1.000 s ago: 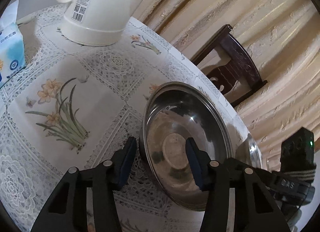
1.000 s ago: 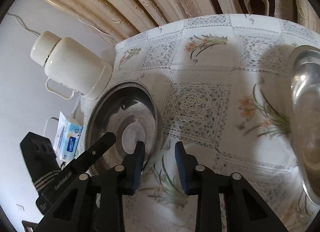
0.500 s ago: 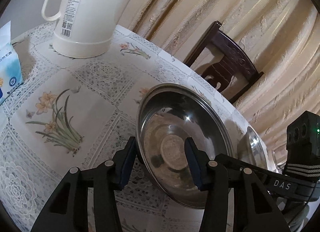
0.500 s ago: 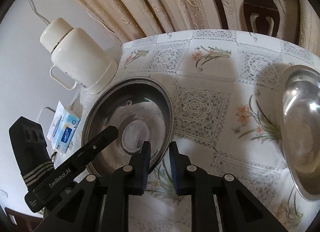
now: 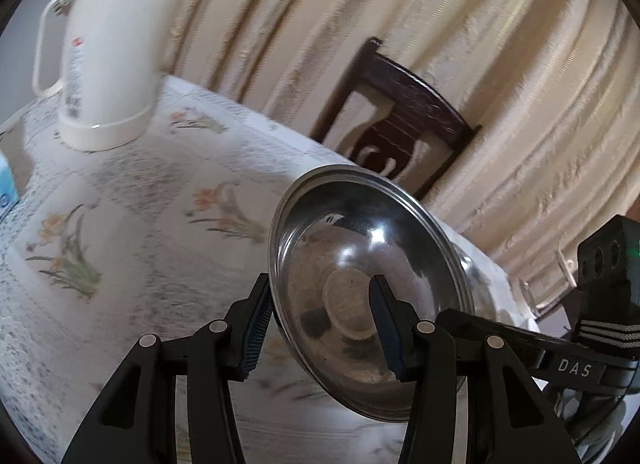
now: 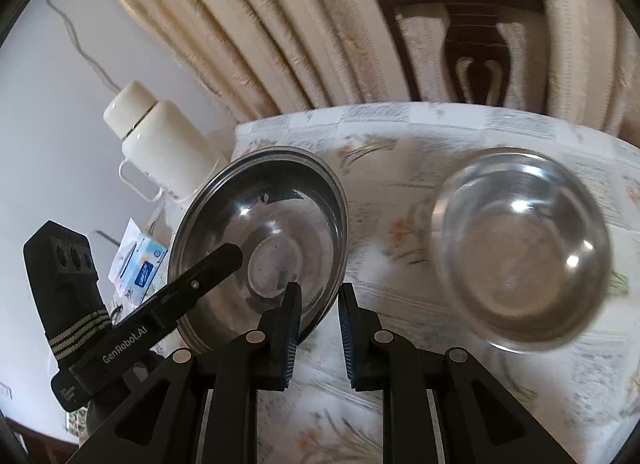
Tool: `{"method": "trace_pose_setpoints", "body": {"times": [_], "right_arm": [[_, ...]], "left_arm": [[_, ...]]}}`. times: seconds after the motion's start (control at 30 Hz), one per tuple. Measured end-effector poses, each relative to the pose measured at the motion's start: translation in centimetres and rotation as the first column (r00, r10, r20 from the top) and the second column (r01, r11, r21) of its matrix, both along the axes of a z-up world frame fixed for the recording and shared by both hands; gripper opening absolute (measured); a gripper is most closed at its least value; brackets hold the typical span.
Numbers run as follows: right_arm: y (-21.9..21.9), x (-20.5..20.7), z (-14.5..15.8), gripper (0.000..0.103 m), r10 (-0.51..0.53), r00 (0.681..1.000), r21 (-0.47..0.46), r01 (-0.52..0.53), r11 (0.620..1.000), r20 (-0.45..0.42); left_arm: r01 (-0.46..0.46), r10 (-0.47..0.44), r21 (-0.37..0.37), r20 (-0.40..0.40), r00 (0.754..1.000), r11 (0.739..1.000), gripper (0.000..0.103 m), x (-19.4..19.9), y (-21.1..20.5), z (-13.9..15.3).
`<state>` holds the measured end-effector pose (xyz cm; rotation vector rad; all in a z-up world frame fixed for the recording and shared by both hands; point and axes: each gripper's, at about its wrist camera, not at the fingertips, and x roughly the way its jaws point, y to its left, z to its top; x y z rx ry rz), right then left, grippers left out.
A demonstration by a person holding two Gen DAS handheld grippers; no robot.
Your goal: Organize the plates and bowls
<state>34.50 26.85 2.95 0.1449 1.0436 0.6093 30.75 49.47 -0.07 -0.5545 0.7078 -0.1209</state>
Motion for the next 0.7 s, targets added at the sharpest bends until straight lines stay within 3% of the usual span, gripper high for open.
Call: {"method": "trace_pose_setpoints", "body": {"times": [0.37, 0.7], "right_arm": [[-8.5, 0.4, 1.5, 0.02, -0.156, 0.987, 0.032, 0.156, 0.987, 0.028], [-13.0, 3.1, -1.3, 0.02, -0.242, 0.97, 0.051, 0.243, 0.969, -0.024]], "left_arm": [[0.137, -0.137, 0.021, 0.038, 0.99, 0.99, 0.05, 3.4, -9.0, 2.5], [0.2, -0.2, 0.027, 0.015, 0.98, 0.979, 0.05, 7.3, -14.5, 1.3]]}}
